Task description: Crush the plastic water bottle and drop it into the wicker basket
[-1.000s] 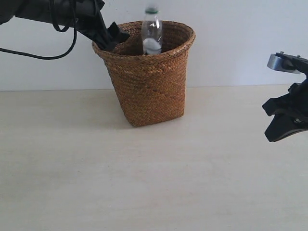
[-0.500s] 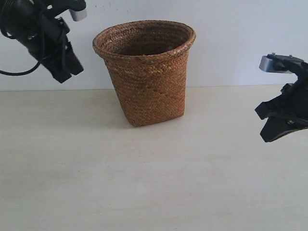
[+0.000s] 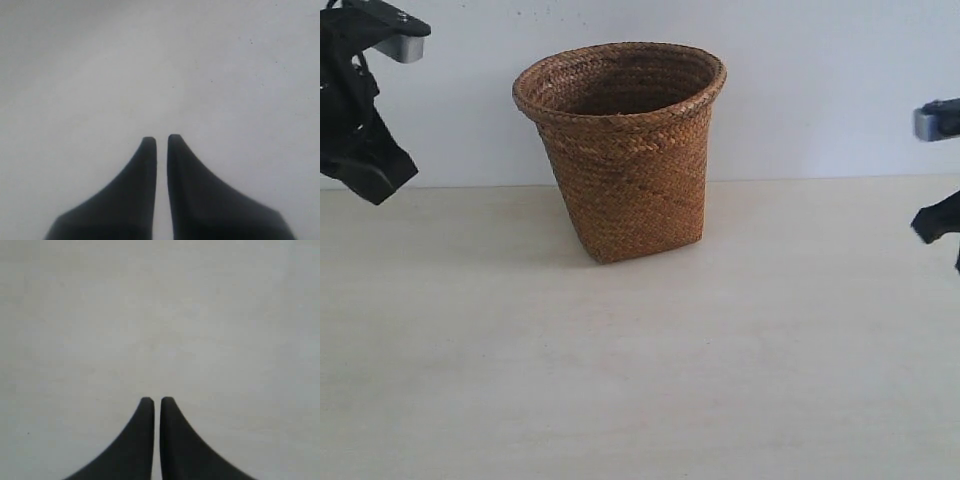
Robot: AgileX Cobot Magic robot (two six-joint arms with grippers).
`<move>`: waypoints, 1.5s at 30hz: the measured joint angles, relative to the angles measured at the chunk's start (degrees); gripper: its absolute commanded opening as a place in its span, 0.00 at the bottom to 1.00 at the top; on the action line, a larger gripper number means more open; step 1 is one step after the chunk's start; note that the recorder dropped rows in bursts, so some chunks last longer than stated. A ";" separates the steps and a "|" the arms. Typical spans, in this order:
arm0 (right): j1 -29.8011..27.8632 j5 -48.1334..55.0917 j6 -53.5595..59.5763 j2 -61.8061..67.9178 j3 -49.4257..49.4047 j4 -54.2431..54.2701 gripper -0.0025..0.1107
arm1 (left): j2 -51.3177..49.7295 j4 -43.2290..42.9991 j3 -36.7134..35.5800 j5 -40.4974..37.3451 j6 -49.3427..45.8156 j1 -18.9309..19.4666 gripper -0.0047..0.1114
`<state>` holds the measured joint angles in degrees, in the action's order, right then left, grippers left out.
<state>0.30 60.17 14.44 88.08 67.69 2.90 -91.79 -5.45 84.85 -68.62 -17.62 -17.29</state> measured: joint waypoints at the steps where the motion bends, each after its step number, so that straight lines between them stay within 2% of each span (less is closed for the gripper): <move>1: -0.86 -0.25 -0.12 -1.55 0.00 -0.14 0.02 | 1.31 -0.12 -1.42 0.57 0.42 0.00 0.08; 4: -2.53 -3.40 -0.53 -7.69 -1.46 -0.52 0.02 | 5.80 -0.12 -5.57 2.61 1.47 0.00 0.08; 9: -2.63 -14.69 -1.61 -19.67 -8.17 -0.40 0.02 | 15.13 -0.12 -13.81 8.12 3.28 0.00 0.08; 21: -2.76 -31.92 -1.54 -47.12 -24.30 1.98 0.02 | 42.32 1.63 -36.46 28.08 8.96 0.00 0.08; 29: -2.86 -39.85 0.06 -59.14 -32.89 2.62 0.02 | 59.02 2.24 -48.60 41.62 14.01 0.00 0.08; 40: -2.95 -45.00 0.30 -73.58 -43.78 12.49 0.02 | 73.73 3.83 -56.82 45.49 15.03 0.00 0.08; 45: -2.95 -46.39 0.49 -86.07 -50.07 14.28 0.02 | 84.72 6.19 -62.22 49.31 16.04 0.00 0.08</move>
<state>-2.65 13.78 14.93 2.01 17.62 17.18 -7.07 0.75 22.62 -19.31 -1.58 -17.29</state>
